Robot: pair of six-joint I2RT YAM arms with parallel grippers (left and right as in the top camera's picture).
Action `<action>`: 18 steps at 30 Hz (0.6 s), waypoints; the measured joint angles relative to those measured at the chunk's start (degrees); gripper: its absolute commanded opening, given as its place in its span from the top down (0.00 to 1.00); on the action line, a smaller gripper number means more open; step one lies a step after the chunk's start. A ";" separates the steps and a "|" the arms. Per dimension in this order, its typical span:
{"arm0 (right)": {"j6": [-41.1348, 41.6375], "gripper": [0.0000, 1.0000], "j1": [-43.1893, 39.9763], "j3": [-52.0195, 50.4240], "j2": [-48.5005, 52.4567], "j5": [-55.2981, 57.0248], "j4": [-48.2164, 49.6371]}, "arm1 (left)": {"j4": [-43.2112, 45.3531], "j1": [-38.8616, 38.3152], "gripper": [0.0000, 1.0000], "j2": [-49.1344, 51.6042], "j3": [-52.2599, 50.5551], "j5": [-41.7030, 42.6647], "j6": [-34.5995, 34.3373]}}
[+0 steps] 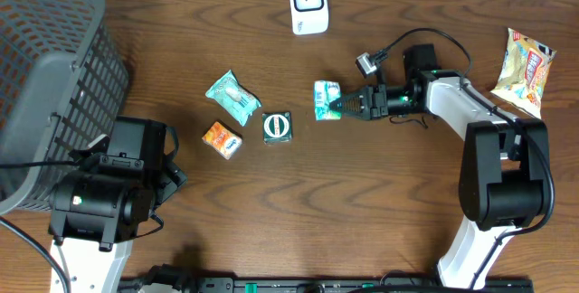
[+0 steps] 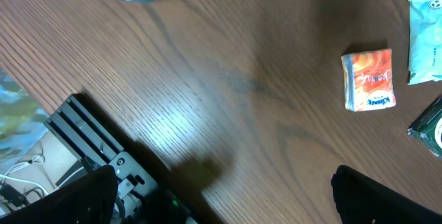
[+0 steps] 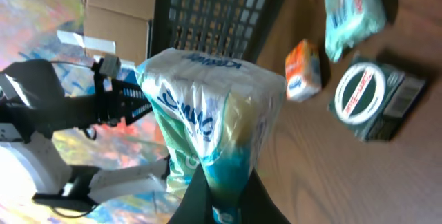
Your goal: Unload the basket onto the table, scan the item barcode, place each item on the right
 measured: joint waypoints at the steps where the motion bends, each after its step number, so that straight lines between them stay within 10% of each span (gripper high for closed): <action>1: 0.79 0.99 -0.24 0.02 0.00 -0.15 2.12 | 0.00 0.00 0.03 0.00 0.00 0.00 0.00; 18: 20.02 0.99 -1.66 0.09 0.00 -1.09 22.80 | 0.00 0.00 0.02 0.00 0.00 0.00 0.00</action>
